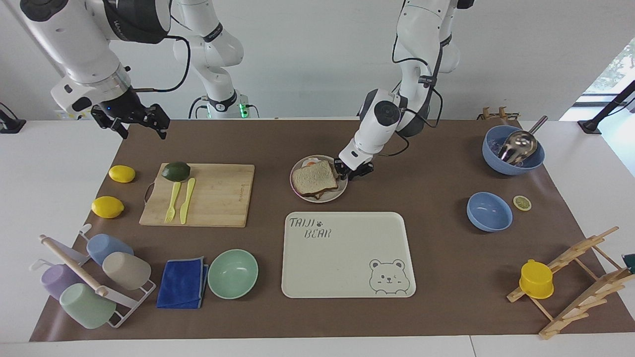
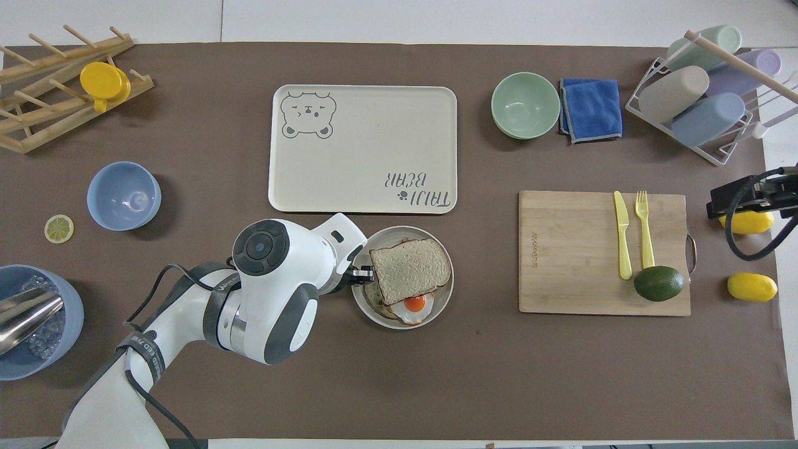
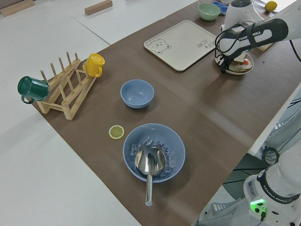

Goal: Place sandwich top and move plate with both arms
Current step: 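Grasp the white plate rim with the left gripper, then slide the plate with the left gripper onto the bear tray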

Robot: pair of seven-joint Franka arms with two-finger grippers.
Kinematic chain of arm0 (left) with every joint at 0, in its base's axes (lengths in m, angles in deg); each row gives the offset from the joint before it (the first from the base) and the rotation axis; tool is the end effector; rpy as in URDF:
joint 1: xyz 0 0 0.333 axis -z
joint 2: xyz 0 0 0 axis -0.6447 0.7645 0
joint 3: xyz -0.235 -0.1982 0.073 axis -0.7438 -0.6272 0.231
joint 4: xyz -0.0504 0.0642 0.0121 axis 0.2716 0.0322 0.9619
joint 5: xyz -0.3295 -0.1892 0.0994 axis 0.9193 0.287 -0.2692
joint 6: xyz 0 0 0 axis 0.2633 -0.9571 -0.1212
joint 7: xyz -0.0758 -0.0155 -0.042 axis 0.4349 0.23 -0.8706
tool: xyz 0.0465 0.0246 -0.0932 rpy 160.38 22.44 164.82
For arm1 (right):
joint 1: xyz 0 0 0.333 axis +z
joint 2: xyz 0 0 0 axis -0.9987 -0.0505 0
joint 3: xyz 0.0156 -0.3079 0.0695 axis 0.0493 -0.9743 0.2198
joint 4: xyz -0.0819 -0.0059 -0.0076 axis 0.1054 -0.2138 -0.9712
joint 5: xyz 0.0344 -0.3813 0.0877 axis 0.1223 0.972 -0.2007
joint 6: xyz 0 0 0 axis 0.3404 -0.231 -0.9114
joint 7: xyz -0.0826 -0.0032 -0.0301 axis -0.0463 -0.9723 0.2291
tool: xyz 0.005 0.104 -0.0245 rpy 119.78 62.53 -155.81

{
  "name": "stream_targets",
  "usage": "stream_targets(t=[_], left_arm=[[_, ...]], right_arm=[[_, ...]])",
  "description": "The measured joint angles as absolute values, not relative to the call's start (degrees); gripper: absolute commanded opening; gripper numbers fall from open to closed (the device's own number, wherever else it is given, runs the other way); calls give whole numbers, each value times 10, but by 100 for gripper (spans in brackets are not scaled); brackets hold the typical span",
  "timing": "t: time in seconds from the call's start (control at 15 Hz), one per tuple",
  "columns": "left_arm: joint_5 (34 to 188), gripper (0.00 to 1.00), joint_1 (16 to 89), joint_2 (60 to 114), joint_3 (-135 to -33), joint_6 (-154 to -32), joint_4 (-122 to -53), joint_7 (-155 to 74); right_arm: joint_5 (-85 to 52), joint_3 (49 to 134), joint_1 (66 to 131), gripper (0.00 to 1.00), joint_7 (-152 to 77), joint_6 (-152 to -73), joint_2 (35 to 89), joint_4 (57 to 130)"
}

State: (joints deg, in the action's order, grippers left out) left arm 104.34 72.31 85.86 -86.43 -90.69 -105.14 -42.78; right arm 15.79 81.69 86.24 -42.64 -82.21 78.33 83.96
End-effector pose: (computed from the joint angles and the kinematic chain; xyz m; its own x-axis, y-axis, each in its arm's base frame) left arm 0.4311 -0.3319 0.3030 0.9885 -0.1093 -0.1044 -0.0852 -0.9735 0.2123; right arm 0.5393 -0.0391 0.5984 0.9942 -0.0228 -0.1054 -0.0201 -0.9995 0.0263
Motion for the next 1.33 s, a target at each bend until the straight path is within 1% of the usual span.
stream_targets(t=[0.67,1.33], left_arm=[[1051,0,712,857,-859,-904,-1046,-426],[1101,0,643,846,-855,-802,-986,-372]], right_arm=[[158,817,868,100,-427,-823,784,836],[158,818,868,100,-427,-823,784,836]])
